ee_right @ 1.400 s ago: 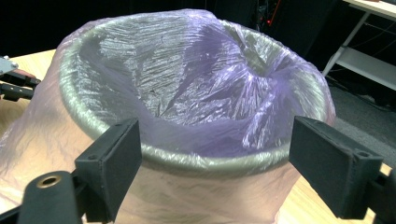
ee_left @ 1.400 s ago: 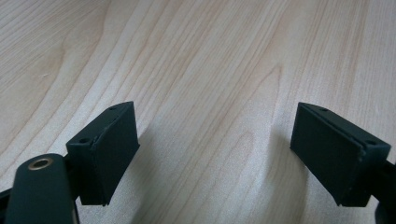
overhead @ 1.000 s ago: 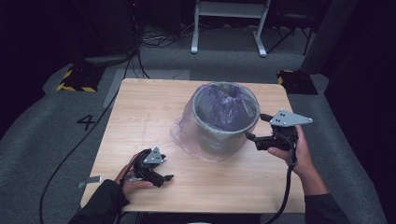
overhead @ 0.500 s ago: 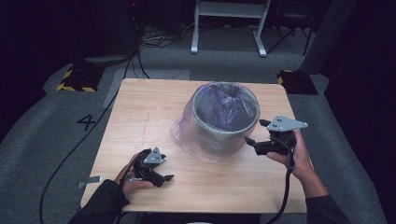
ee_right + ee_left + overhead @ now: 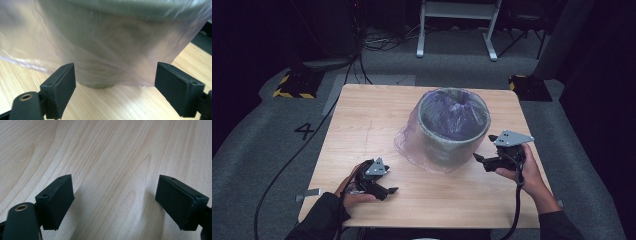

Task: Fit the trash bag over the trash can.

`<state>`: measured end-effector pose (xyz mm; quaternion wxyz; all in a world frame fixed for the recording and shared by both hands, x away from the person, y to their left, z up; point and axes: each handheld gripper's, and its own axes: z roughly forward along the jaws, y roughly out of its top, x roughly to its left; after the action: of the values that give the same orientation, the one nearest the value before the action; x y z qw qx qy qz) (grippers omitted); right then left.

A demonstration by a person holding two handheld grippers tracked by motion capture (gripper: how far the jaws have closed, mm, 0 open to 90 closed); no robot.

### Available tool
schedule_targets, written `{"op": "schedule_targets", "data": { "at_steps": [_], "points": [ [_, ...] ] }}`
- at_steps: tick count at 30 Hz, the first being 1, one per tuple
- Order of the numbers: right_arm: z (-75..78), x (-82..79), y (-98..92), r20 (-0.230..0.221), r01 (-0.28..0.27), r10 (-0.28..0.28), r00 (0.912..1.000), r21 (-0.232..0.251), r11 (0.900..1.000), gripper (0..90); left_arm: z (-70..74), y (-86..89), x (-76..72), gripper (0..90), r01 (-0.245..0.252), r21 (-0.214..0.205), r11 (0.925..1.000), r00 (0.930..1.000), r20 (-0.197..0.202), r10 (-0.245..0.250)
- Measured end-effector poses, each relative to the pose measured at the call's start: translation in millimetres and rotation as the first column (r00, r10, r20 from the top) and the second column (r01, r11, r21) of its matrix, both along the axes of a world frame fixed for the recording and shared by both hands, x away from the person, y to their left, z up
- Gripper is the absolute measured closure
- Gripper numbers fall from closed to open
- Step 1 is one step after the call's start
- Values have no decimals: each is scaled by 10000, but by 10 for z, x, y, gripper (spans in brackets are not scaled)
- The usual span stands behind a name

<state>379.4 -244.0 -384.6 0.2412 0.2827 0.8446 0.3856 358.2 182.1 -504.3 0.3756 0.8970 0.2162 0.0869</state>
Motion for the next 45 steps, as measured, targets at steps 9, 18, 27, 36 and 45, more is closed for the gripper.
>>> {"op": "schedule_targets", "data": {
  "at_steps": [9, 18, 27, 36, 45],
  "points": [
    [-195, 25, -46, -486, 99, -110, 9988, -238, 9997, 173, 0, 0, 0, 146, 3, 1, 10000, 10000, 0, -3],
    [-384, 41, -138, -898, 282, -323, 9954, -471, 9985, 173, 0, 0, 0, 145, 1, 0, 10000, 10000, -1, -1],
    [-558, 25, -229, -1309, 404, -485, 9902, -641, 9971, 174, 0, 0, 0, 145, -1, 0, 10000, 10000, -1, 1],
    [-728, -27, -321, -1493, 584, -730, 9861, -999, 9933, 174, 0, 0, 0, 145, -1, 0, 10000, 10000, 0, 1],
    [-868, -105, -431, -1727, 730, -893, 9809, -981, 9925, 174, 0, 0, 0, 146, 0, 1, 10000, 10000, 2, 0]
  ]
}}
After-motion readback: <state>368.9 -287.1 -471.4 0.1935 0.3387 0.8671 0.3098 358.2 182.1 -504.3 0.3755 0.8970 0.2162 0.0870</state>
